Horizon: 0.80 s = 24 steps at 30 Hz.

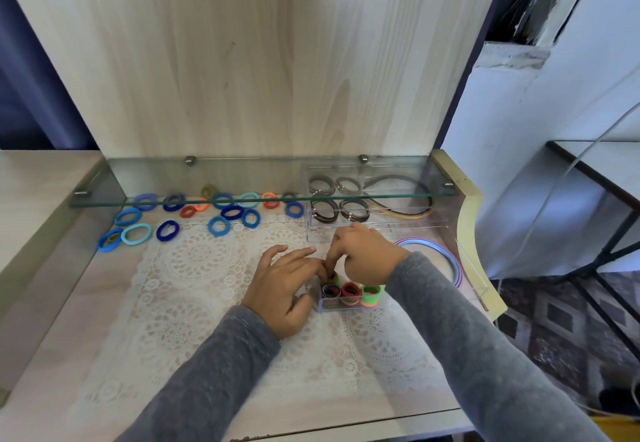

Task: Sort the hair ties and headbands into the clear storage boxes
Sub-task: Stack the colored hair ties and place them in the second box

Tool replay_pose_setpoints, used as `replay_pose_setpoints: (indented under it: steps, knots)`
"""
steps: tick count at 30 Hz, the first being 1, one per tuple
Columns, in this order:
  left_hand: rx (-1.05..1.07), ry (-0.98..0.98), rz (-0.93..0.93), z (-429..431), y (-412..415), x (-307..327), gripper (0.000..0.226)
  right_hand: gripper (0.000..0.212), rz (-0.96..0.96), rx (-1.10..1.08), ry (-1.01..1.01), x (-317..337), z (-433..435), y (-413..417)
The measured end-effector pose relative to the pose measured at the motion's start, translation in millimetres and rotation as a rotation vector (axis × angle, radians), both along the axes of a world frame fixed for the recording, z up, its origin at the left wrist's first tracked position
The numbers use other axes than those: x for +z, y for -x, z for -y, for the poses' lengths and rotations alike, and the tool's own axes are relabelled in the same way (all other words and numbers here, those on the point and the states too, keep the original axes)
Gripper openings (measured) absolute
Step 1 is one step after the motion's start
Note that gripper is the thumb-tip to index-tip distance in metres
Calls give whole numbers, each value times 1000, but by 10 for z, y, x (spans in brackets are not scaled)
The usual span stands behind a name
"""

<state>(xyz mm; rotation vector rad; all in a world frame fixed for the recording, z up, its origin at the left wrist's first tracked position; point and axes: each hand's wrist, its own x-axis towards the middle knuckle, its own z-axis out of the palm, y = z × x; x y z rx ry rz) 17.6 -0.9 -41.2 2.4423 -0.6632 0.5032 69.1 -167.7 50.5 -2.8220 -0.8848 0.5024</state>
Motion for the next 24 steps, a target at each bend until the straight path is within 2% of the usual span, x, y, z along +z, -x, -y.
replay_pose_setpoints:
  steps: [2, 4, 10, 18, 24]
  knots:
    - [-4, 4, -10, 0, 4, -4, 41, 49, 6, -96, -209, -60, 62, -45]
    - [-9, 14, -21, -2, 5, -6, 43, 45, 58, -200, -292, -113, 112, -63]
    - [69, 87, 6, 13, -3, -2, 34, 24, 190, -128, 61, -231, 25, 11]
    - [190, -10, 23, 18, -20, 5, 43, 24, 335, -54, 169, -254, -79, 78]
    - [203, -197, -7, 51, -25, -17, 49, 23, 372, -140, 176, -241, -2, 100]
